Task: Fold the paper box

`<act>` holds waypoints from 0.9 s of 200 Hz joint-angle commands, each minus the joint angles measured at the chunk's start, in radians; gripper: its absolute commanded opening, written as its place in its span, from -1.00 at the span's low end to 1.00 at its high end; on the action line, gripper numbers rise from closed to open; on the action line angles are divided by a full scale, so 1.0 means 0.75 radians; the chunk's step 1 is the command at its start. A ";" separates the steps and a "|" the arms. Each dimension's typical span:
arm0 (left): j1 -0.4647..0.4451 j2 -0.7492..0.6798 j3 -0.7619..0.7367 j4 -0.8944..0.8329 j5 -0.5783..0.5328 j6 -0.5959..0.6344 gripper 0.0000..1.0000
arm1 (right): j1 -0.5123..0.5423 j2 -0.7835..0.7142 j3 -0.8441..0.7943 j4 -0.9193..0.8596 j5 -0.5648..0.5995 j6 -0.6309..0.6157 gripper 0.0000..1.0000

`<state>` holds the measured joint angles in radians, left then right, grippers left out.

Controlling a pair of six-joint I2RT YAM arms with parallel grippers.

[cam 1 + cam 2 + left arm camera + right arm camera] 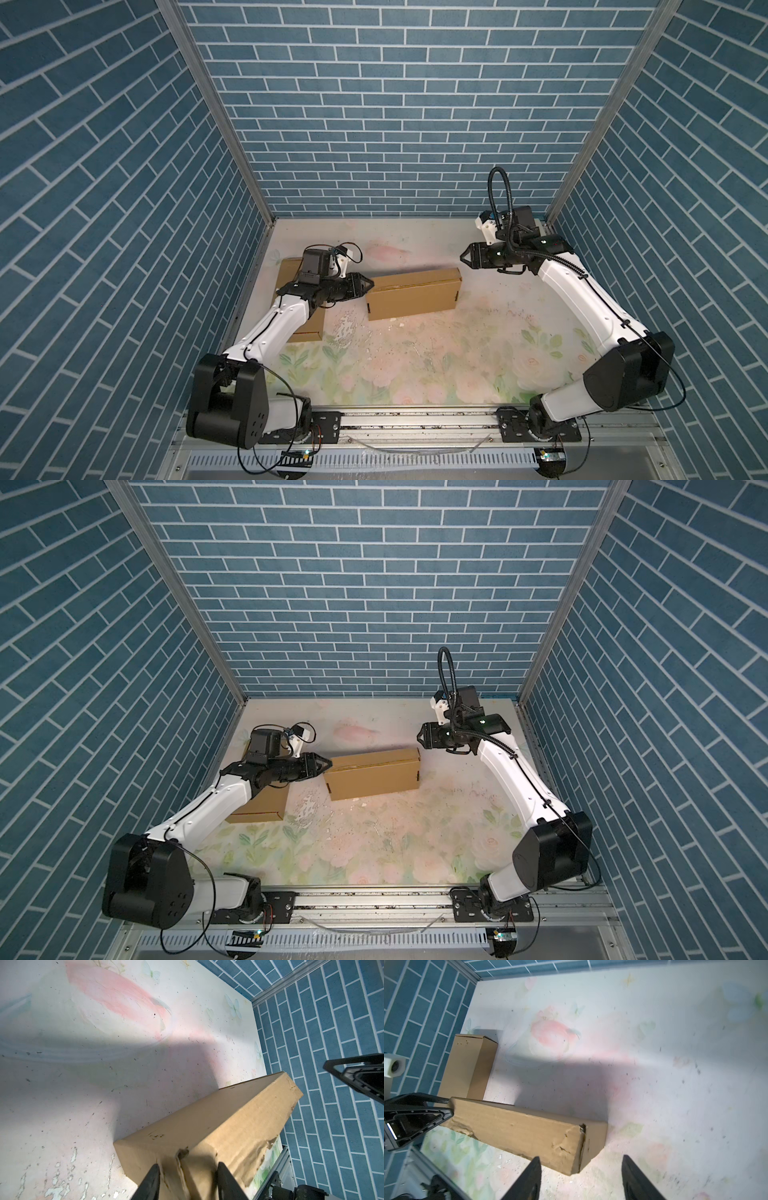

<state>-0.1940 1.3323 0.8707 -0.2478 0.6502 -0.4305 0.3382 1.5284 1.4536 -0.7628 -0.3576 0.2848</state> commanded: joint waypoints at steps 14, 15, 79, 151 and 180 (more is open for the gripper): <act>0.007 0.058 -0.038 -0.120 -0.084 0.043 -0.13 | -0.003 0.067 -0.008 -0.112 -0.208 0.138 0.09; 0.007 0.058 -0.037 -0.120 -0.084 0.044 -0.13 | -0.003 0.069 -0.009 -0.111 -0.210 0.138 0.09; 0.007 0.051 -0.041 -0.139 -0.090 0.059 -0.19 | -0.002 0.141 -0.089 -0.137 -0.126 0.089 -0.18; 0.006 0.074 -0.067 -0.139 -0.098 0.095 -0.39 | -0.003 0.151 -0.078 -0.132 -0.149 0.083 -0.36; 0.001 0.064 -0.074 -0.131 -0.094 0.094 -0.39 | -0.003 0.126 -0.084 -0.043 -0.283 0.147 -0.31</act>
<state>-0.1940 1.3354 0.8703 -0.2283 0.6521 -0.3988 0.3351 1.6363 1.4033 -0.8219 -0.5087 0.3546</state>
